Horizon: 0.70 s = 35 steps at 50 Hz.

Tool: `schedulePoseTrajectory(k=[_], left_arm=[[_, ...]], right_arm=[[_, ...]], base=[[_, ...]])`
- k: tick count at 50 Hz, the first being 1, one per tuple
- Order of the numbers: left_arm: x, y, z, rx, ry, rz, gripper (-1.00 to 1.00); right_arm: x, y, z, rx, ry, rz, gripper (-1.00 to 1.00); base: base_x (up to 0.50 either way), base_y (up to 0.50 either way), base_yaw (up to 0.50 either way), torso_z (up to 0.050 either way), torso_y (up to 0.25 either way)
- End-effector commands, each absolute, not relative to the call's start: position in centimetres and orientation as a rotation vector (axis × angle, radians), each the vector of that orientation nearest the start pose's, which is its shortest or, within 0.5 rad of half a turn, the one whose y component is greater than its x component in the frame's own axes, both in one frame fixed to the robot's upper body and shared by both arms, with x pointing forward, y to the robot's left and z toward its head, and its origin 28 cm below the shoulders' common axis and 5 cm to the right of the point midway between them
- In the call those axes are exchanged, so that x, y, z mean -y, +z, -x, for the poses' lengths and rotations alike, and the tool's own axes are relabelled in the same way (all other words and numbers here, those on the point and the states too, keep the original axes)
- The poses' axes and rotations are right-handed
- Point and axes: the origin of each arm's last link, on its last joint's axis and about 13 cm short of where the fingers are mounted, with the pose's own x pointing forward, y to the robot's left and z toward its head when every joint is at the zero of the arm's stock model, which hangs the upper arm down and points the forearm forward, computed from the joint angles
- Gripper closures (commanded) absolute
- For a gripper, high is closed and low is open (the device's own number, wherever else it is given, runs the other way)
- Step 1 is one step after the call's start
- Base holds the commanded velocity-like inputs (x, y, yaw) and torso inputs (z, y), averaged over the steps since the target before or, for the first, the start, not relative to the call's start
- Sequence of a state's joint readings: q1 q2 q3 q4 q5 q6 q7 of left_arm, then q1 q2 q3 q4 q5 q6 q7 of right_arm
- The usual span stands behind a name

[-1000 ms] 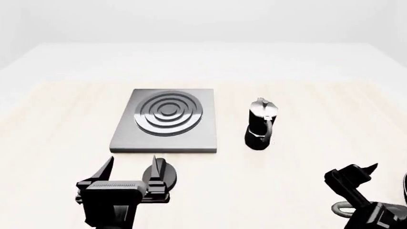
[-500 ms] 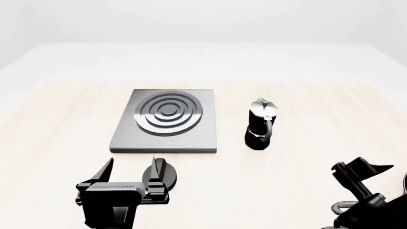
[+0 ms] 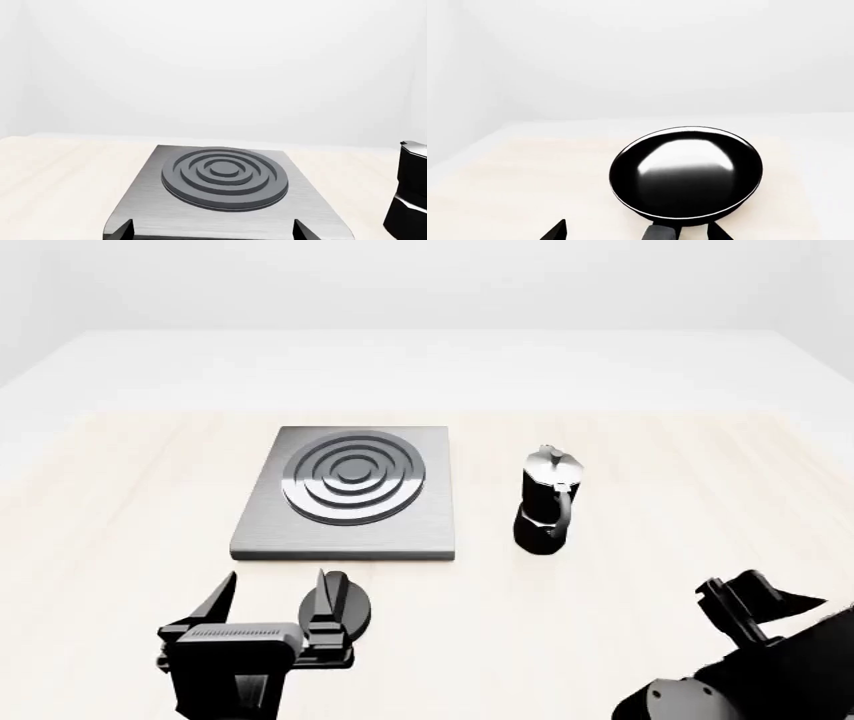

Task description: Put the frying pan on the stove.

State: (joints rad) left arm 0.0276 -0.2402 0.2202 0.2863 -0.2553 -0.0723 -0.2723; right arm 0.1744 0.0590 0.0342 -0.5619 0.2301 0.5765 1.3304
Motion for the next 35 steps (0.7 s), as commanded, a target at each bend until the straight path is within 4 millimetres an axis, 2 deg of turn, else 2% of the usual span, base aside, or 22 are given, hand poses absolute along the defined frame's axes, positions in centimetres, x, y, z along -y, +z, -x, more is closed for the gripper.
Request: schedulePoseTrajectory(k=[1, 16, 27, 35], left_arm=[[-20.4, 5.7, -19.9, 0.117, -0.010, 0.056, -1.00], [-20.4, 5.7, -19.9, 0.120, -0.010, 0.058, -1.00], [-20.6, 5.6, -19.9, 0.120, 0.003, 0.059, -1.00], [-20.5, 5.6, -19.9, 0.115, -0.003, 0.057, -1.00]], right_arm=[[10.4, 12.0, -23.7, 0.009, -1.249, -0.234, -1.00], [10.7, 11.5, -25.0, -0.021, -1.362, -0.226, -1.00], [10.1, 11.7, -26.5, -0.048, -1.386, -0.202, -1.00], [9.9, 11.5, -26.8, -0.059, -1.386, -0.194, -1.00]], base=[[0.00, 0.00, 0.00, 0.000, 0.000], [0.00, 0.00, 0.00, 0.000, 0.000], [0.00, 0.00, 0.00, 0.000, 0.000], [0.00, 0.00, 0.00, 0.000, 0.000]])
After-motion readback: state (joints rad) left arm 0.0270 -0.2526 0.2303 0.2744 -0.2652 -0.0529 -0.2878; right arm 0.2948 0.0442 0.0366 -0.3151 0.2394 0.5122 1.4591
